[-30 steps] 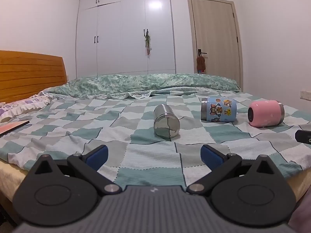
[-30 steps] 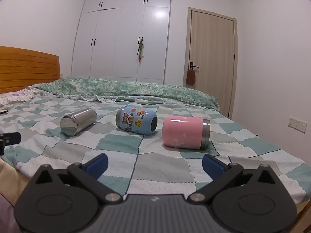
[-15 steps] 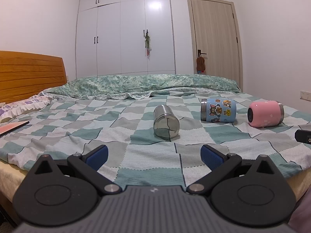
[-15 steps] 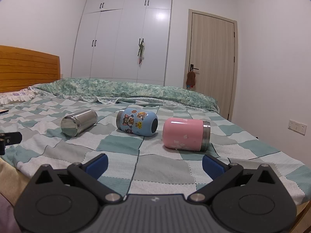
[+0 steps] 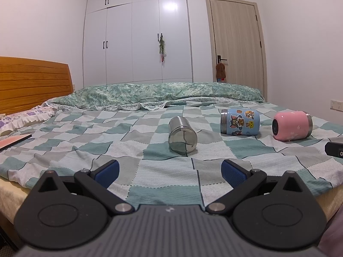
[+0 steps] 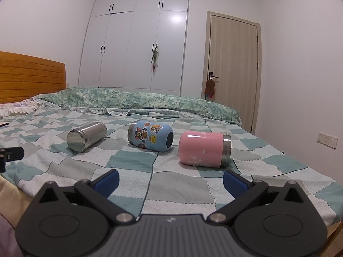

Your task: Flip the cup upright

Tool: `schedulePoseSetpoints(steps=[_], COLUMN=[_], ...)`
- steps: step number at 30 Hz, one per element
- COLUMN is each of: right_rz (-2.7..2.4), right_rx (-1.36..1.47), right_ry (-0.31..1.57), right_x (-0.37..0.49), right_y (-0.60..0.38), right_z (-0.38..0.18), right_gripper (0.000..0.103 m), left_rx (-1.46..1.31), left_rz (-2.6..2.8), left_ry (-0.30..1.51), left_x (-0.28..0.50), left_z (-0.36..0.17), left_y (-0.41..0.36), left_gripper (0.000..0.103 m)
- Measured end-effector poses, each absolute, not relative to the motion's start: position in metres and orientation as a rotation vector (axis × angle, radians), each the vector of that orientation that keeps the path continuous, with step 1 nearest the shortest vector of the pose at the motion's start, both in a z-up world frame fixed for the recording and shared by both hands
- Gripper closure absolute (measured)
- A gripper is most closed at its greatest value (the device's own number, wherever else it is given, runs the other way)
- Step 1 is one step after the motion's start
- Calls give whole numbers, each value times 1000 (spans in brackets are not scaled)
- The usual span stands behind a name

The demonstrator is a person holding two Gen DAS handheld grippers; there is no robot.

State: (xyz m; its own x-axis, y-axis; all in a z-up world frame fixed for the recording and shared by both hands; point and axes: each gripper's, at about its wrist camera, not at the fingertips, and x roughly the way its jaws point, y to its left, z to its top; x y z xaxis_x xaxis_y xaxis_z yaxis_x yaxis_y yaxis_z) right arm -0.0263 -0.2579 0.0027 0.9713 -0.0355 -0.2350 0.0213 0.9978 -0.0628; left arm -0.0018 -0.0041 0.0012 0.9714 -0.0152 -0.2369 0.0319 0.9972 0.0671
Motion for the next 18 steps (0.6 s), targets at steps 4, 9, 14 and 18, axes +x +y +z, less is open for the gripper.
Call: schedulePoseSetpoints(steps=[4,9,14,18], right_rz=[-28,-28,-28,-29], right_rx=[-59,-59,-59,-59], right_ry=[237,236,236,234], right_x=[-27,-26,-27,-27], right_y=[-258,-259,-258,-258], right_z=[3,3,3,3], right_gripper=[0,0,0,0], left_rx=[70,70,71,70], left_rz=[-25,-25,-25,-25], left_ry=[237,236,236,236], left_x=[-2,-2,-2,-2], left_z=[2,2,2,2], left_y=[-4,-5,-5,-4], left_gripper=[0,0,0,0])
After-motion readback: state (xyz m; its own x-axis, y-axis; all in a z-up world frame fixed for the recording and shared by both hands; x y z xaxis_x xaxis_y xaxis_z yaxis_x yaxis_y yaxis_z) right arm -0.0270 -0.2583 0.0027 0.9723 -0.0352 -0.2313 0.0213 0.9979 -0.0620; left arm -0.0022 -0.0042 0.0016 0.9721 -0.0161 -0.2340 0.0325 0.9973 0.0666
